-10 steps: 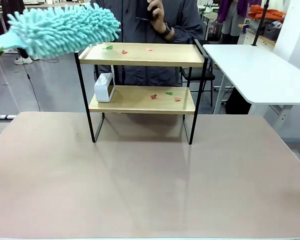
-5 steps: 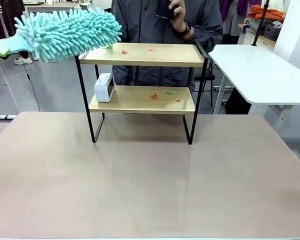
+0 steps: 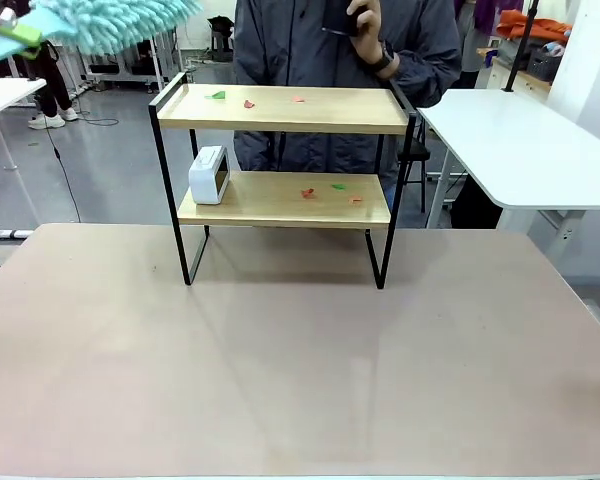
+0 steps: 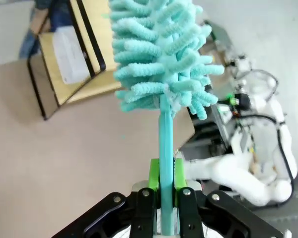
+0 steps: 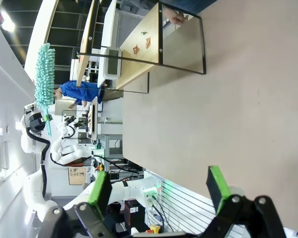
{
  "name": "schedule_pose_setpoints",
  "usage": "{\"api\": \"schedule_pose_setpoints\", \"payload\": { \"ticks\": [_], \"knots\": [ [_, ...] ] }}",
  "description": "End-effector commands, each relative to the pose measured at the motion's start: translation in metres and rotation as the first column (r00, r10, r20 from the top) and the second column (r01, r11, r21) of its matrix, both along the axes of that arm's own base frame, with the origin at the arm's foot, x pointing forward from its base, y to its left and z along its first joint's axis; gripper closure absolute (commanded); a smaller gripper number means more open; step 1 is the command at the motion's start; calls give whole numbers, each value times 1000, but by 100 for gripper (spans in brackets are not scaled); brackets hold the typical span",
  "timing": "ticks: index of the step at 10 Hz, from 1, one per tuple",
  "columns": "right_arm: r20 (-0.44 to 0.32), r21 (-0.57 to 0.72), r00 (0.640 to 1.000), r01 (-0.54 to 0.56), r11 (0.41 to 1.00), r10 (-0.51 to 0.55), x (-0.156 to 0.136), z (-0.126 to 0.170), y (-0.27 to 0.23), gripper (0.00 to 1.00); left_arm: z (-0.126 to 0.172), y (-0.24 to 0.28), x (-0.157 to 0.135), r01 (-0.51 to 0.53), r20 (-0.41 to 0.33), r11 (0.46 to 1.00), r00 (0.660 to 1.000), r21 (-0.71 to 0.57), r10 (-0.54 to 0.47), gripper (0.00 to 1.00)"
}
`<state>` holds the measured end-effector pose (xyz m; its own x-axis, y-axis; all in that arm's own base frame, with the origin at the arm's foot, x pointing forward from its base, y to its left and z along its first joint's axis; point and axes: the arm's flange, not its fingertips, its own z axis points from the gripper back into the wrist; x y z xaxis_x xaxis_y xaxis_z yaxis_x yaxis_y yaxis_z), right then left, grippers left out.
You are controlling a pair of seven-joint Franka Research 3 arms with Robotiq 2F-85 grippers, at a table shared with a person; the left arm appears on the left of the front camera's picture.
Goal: Clean the shelf.
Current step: Clean the specific tier of the Shelf with the Duster once objects are removed.
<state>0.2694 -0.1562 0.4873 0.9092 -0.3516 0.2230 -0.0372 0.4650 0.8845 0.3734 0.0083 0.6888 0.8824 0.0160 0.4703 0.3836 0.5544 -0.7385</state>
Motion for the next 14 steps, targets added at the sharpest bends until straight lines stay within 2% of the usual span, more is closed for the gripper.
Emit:
{"api": "schedule_pose_setpoints", "payload": {
  "ticks": [1, 5, 9, 14],
  "knots": [
    [32, 4, 999, -9, 1000, 8, 1, -1, 1, 0, 1, -32, -8, -130, -2, 988, 991, 88, 130, 88],
    [32, 4, 999, -9, 1000, 8, 1, -1, 1, 0, 1, -78, -3, -215, -20, 957, 975, 194, 223, 88],
    [32, 4, 999, -9, 1000, 8, 1, -1, 1, 0, -21, -115, 2, -238, 39, 912, 970, 334, 239, 88],
    [32, 4, 999, -9, 1000, 8, 1, -1, 1, 0, -42, -144, 8, -168, 3, 889, 983, 426, 184, 88]
  ]
}}
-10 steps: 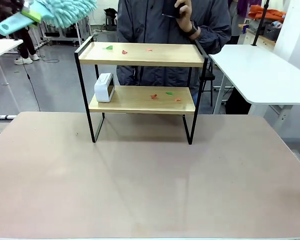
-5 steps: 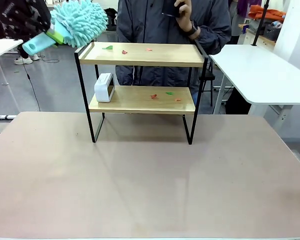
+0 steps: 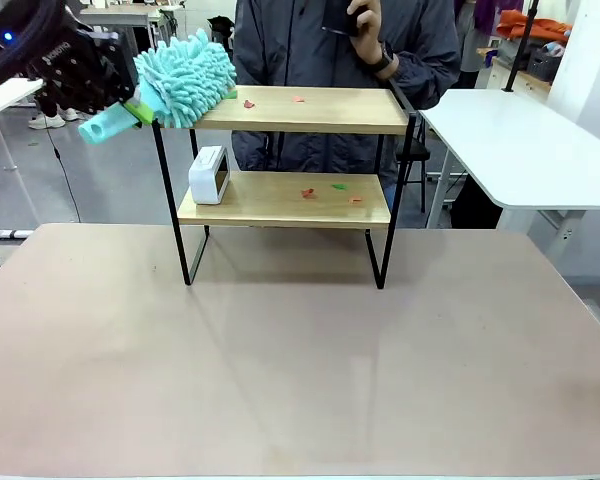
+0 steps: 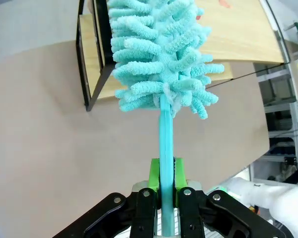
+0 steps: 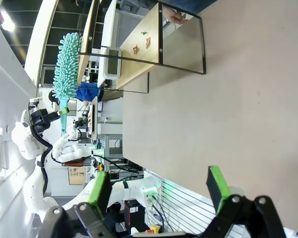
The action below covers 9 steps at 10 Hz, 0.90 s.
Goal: Clean the shelf.
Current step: Clean the specific tier of the Shelf with the Duster once objects are removed.
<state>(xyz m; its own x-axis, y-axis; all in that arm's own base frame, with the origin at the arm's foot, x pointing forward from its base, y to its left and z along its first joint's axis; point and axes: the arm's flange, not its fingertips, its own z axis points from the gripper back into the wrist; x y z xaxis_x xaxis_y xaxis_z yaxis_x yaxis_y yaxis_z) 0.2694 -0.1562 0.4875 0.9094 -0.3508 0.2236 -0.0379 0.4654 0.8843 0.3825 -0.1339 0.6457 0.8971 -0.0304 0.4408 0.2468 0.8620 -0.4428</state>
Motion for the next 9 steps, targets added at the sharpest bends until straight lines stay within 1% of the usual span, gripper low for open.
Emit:
{"api": "schedule_pose_setpoints", "payload": {
  "ticks": [1, 3, 6, 9],
  "knots": [
    [31, 5, 999, -8, 1000, 8, 1, -1, 1, 0, 0, -3, -1, -13, -13, 1000, 1000, 20, 14, 88],
    [31, 5, 999, -8, 1000, 8, 1, -1, 1, 0, 1, -5, 1, 21, -20, 1000, 1000, 5, -21, 88],
    [31, 5, 999, -8, 1000, 8, 1, -1, 1, 0, 6, -19, 5, 149, -35, 989, 988, -15, -150, 88],
    [31, 5, 999, -8, 1000, 8, 1, -1, 1, 0, 13, -43, 9, 255, -37, 967, 966, 2, -254, 88]
  ]
}}
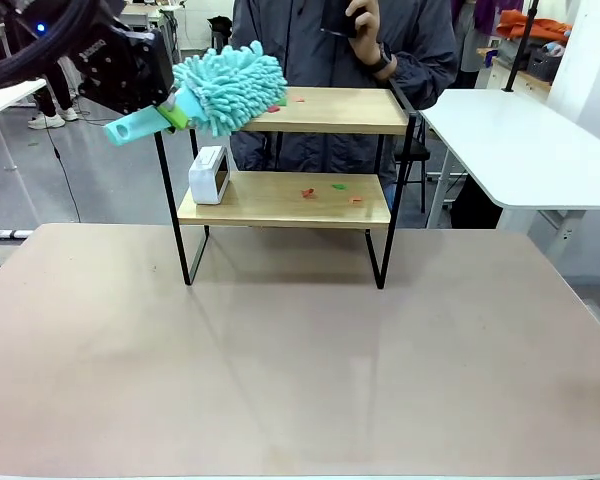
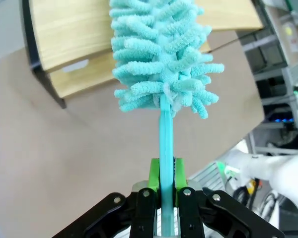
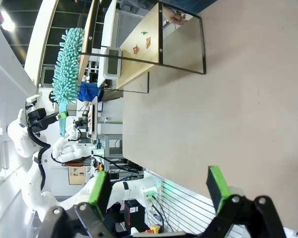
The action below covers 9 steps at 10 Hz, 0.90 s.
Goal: Clean the shelf.
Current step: Clean the specific tier of the Shelf with the Duster once objects are removed.
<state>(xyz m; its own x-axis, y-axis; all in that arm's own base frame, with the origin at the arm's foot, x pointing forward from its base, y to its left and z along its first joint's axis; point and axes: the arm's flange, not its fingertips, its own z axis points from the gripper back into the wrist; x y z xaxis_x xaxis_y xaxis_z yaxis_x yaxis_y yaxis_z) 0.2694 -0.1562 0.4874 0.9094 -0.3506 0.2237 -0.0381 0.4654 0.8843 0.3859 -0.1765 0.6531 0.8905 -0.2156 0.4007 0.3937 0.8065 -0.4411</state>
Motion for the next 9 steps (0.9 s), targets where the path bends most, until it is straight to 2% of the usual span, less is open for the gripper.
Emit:
{"api": "schedule_pose_setpoints", "payload": {
  "ticks": [1, 3, 4, 5, 6, 8, 9],
  "knots": [
    [31, 5, 999, -8, 1000, 7, 1, -1, 1, 0, 7, -9, 6, 112, -1, 994, 994, -2, -112, 88],
    [31, 5, 999, -8, 1000, 7, 1, -1, 1, 0, 8, -23, 5, 217, 5, 976, 976, 19, -217, 88],
    [31, 5, 999, -8, 1000, 7, 1, -1, 1, 0, 9, -26, 3, 288, 6, 957, 957, 35, -289, 88],
    [31, 5, 999, -8, 1000, 7, 1, -1, 1, 0, 9, -26, 1, 382, -11, 923, 924, 49, -382, 88],
    [31, 5, 999, -8, 1000, 7, 1, -1, 1, 0, 9, -23, -4, 485, -31, 873, 874, 57, -484, 88],
    [31, 5, 999, -8, 1000, 7, 1, -1, 1, 0, 13, -11, -14, 655, -75, 755, 754, 30, -652, 88],
    [31, 5, 999, -8, 1000, 7, 1, -1, 1, 0, 16, -4, -16, 685, -91, 728, 725, 0, -683, 88]
  ]
}}
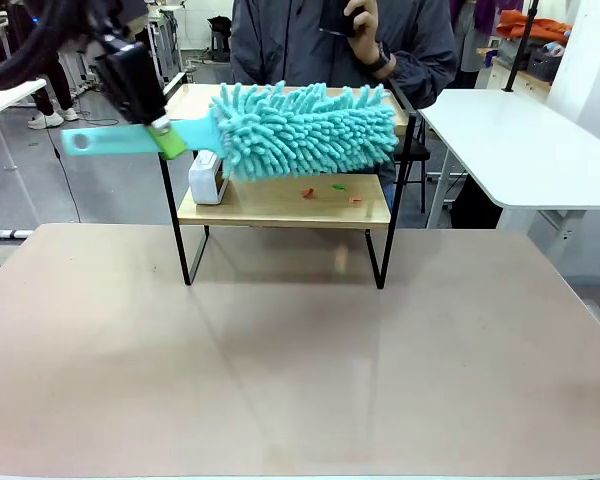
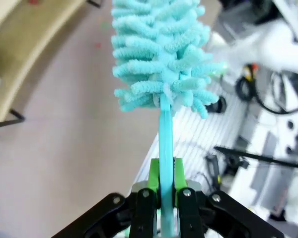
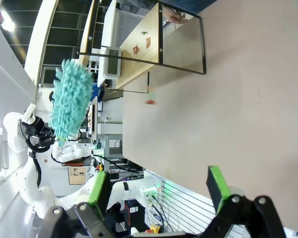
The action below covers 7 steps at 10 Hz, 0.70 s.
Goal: Clean the shelf.
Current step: Clean the specific tier of the Shelf with the Duster once objects are removed.
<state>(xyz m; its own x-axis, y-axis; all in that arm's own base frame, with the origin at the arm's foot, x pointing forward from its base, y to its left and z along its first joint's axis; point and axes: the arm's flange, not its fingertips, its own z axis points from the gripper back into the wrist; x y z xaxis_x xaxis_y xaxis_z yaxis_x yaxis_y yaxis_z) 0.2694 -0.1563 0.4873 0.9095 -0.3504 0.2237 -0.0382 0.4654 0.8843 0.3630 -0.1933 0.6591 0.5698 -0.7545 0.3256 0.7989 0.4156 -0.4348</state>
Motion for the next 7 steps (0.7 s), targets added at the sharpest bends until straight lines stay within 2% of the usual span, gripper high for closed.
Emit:
{"api": "schedule_pose_setpoints", "payload": {
  "ticks": [1, 5, 7],
  "knots": [
    [31, 5, 999, -7, 1000, 7, 1, -1, 1, 0, 12, 17, 7, 90, -58, 995, 994, -33, -92, 88],
    [31, 5, 999, -7, 1000, 7, 1, -1, 1, 0, 14, 15, 7, 78, -66, 996, 995, -47, -81, 88],
    [31, 5, 999, -7, 1000, 7, 1, -1, 1, 0, 34, 43, 12, 43, -70, 991, 996, -124, -52, 88]
  ]
}}
